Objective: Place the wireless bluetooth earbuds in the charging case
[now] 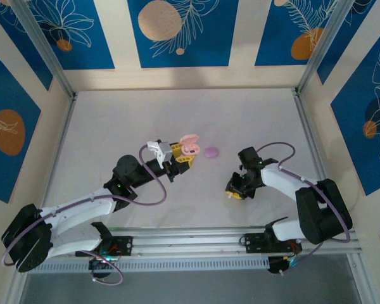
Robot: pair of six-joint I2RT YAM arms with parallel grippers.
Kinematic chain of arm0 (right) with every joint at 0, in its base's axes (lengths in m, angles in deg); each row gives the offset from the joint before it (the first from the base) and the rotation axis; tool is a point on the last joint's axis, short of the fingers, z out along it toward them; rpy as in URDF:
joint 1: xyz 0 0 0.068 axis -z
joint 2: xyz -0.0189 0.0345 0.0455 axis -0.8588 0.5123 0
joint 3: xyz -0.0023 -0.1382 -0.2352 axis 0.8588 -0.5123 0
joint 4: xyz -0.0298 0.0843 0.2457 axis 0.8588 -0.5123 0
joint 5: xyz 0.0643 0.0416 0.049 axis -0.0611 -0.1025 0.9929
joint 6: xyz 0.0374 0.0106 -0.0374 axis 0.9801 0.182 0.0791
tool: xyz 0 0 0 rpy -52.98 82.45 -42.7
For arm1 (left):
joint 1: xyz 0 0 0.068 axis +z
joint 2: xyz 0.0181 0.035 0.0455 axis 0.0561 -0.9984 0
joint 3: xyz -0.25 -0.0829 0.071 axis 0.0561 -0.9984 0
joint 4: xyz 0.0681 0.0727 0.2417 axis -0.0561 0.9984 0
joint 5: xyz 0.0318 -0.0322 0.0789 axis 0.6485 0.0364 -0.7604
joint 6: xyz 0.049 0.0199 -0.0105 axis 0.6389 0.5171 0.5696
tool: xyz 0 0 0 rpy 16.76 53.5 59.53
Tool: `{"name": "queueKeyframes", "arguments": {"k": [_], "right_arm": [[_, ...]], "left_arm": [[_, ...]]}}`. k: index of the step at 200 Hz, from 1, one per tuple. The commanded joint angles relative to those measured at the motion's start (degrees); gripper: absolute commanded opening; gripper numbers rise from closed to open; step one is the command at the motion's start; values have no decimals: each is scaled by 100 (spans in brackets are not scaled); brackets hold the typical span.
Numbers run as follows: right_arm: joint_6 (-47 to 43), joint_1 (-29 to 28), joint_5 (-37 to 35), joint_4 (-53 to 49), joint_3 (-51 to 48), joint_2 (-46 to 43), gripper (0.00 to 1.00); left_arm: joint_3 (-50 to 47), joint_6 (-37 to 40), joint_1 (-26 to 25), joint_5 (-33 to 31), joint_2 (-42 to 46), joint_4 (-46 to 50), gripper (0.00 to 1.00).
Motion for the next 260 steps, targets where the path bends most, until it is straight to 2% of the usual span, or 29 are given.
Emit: {"name": "queueKeyframes", "arguments": {"k": [1,38,182,226,260], "right_arm": [[-156,-94,123,2,202,80,29],[-183,-140,46,-34,266,166,26],[-293,-306,-29,-92,480,476,27],[-340,-341,-95,-281,556,61,24],[-459,-350,-130,-513,748,-629,24]], "left_arm": [[46,-40,-58,-39,-6,-71,19],[61,-38,-55,-47,-15,-61,18],[37,-9,-53,-73,49,0,19],[28,15,-54,-87,64,16,19],[20,32,-58,-91,34,27,19]]}}
